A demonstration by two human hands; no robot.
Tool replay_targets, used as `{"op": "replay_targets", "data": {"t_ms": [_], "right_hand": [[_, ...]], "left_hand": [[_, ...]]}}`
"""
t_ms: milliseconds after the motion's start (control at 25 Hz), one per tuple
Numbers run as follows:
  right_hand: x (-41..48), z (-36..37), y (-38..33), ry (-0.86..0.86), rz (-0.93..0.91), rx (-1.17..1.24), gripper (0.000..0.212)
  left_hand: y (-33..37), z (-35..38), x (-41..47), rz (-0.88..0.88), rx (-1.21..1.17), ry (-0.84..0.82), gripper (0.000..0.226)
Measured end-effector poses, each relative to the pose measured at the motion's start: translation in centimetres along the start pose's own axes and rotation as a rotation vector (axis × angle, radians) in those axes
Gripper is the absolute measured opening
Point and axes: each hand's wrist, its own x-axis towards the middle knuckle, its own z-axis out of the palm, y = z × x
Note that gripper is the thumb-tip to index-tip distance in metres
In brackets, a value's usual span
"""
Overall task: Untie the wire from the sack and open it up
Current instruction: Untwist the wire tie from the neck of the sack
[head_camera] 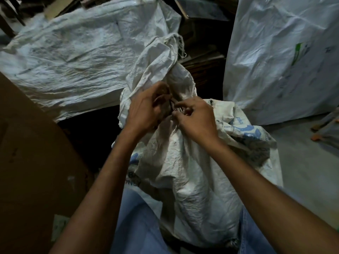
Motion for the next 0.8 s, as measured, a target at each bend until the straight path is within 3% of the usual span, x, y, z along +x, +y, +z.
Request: {"op": "replay_targets", "data": {"t_ms": [200,360,480,600,720,800], "right_hand": [[0.6,0.9,-0.3,0.102,0.005,0.093,0.017],[1.2,0.2,-0.3,0.156,-0.016,0.097,0.013],[1.6,-0.2,-0.1,0.087,-0.043,0.016,0.009],[2.4,-0.6,0.5,0.006,0.061,0.092,0.010],[3.0,-0.7,0.9,-0.063,0.167,0.187,0.017],[3.3,-0.9,1.0,-0.071,0.177,0.219,0.018]], "left_hand": [[0.6,-0.9,1.7,0.133,0.099,-0.022,0.019],[1.0,-1.2,2.9,0.141,0.093,-0.045,0.023],[0.4,-1.1,3.2,0.128,0.050,-0.063,0.021],[-1.0,-1.1,2.8,0.105,0.060,-0.124,0.030],[-2.2,-1.3,1.8,0.157,0.244,-0.284,0.050],[-2.3,-0.9,1.3,0.218,0.323,-0.294,0.049]]}}
